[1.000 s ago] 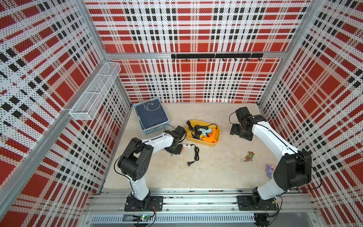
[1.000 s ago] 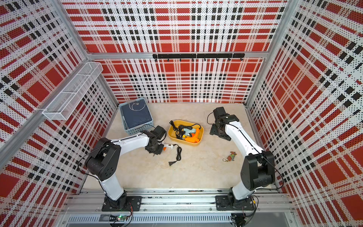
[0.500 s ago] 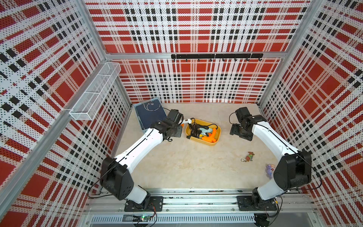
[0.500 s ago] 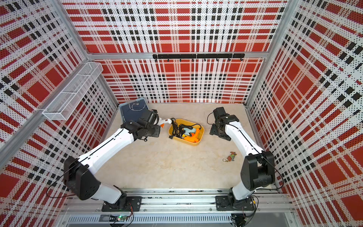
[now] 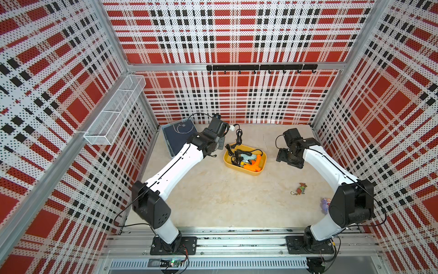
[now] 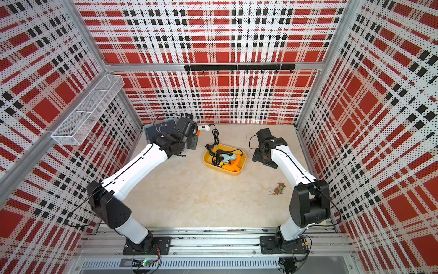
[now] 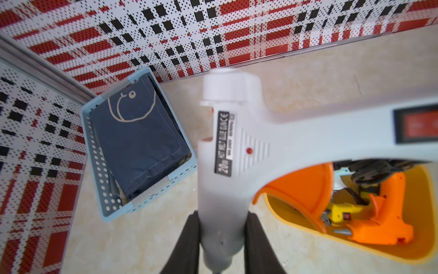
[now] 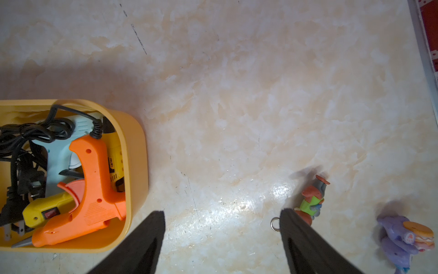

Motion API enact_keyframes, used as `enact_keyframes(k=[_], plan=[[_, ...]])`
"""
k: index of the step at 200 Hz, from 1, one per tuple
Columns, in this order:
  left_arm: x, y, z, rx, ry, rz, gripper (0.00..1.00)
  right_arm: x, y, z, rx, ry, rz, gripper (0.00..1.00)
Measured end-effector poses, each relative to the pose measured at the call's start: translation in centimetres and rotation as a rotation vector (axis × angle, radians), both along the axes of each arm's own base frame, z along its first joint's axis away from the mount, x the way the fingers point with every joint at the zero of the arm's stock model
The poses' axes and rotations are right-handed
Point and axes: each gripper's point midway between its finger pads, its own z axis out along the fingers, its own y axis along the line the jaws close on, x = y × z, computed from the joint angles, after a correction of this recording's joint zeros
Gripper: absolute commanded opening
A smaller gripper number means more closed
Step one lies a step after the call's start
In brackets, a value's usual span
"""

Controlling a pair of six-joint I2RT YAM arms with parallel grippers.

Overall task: Put the hot melt glue gun into the storage box
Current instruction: Place the hot melt adhesive gun in the storage box.

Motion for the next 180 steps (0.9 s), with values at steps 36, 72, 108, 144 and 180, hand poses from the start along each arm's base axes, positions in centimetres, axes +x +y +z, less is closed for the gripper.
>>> enact_keyframes(k=[36,72,108,144,180], plan=[[1.0,-2.9,-2.1,0.214,-0.012,-0.02,0.0,-0.2,-0.1,0.3,-0.002,-0.011,-0.002,0.84],[0.3,-4.0,-4.8,0.42,0.003,-0.016,0.0,-1.4,-0.4,0.5,-0.003,-0.018,-0.003,0.84],[0.4,-2.8,-6.5,0.589,0.006,0.045,0.0,-2.1,-0.6,0.4,-0.004,-0.012,-0.004,0.84],[0.0,-0.6,-7.5,0.692,0.027,0.118,0.0,-2.2,-0.8,0.6,-0.003,-0.02,-0.006,0.84],[-0.9,4.0,-9.2,0.774,0.091,0.209,0.0,-2.2,-0.8,0.8,-0.002,-0.023,-0.006,0.84]])
